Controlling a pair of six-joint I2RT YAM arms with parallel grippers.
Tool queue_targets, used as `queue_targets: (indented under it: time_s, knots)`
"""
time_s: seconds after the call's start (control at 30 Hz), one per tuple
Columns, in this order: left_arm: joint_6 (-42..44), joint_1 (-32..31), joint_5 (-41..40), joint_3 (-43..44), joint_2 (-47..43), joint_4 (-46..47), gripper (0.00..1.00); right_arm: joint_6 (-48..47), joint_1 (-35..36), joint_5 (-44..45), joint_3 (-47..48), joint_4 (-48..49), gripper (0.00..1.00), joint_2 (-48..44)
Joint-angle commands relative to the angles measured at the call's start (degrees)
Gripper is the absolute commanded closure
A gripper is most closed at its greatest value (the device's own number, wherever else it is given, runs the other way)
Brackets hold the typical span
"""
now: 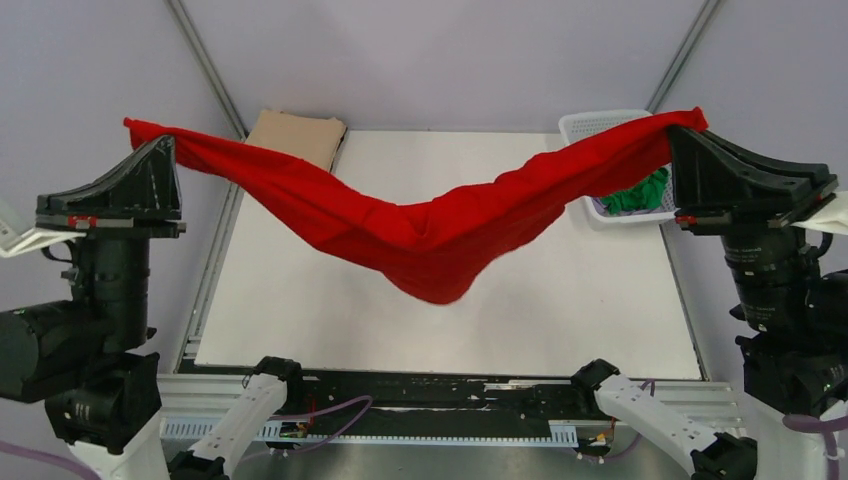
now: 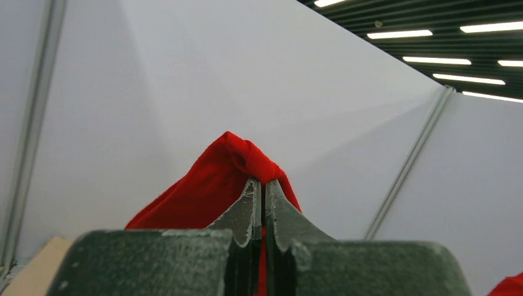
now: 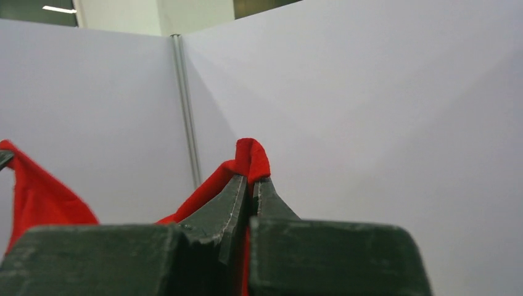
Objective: Fold and stack the t-shirts
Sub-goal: Flatten out the tshirt
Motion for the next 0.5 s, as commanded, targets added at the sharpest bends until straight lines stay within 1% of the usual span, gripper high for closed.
queue_targets:
  time_s: [0.0, 0.07, 0.13, 0.2, 0.23, 0.27, 0.3, 0.33, 0.37, 0.4, 0.43, 0.47]
  knots:
    - [3.0, 0.3, -7.6, -0.3, -1.6, -2.2, 1.0, -4.2, 0.0, 12.6, 1.2, -2.5, 1.0, 0.7]
    - [2.8, 0.3, -10.4, -1.4, -1.4, -2.3, 1.0, -5.1, 0.0, 18.7, 0.9, -2.5, 1.0, 1.9]
    - [2.5, 0.3, -13.9, -2.1, 0.4, -3.6, 1.0, -8.3, 0.0, 26.5, 0.3, -2.3, 1.0, 4.4]
    - [2.6, 0.3, -18.5, -3.2, 3.7, -6.5, 1.0, -11.9, 0.0, 36.6, -1.0, -1.2, 1.0, 8.7]
    - [2.5, 0.3, -22.5, -3.8, 6.5, -7.1, 1.0, -14.0, -0.4, 42.3, -2.1, 0.2, 1.0, 10.7]
    - [2.4, 0.3, -24.5, -5.8, 8.1, -8.0, 1.0, -16.0, -1.3, 46.6, -3.8, 2.1, 1.0, 12.9]
    - [2.1, 0.3, -28.3, -6.9, 11.5, -8.3, 1.0, -16.8, -3.2, 48.7, -5.7, 3.2, 1.0, 15.2]
    - [1.7, 0.3, -29.7, -9.0, 13.4, -9.4, 1.0, -16.0, -5.6, 48.9, -7.8, 3.3, 1.0, 17.1]
    - [0.6, 0.3, -32.1, -10.7, 17.3, -10.2, 1.0, -14.3, -8.4, 48.2, -10.3, 3.4, 1.0, 19.0]
    - [-0.2, 0.6, -32.7, -12.2, 19.3, -11.6, 1.0, -12.0, -11.1, 46.5, -13.9, 3.3, 1.0, 20.8]
    - [-2.3, 1.2, -33.0, -13.3, 23.3, -12.1, 1.0, -9.5, -13.5, 44.6, -16.2, 2.6, 1.0, 22.7]
    - [-3.2, 1.5, -32.6, -16.0, 25.2, -12.3, 0.93, -6.5, -15.4, 42.5, -18.3, 1.3, 1.0, 24.6]
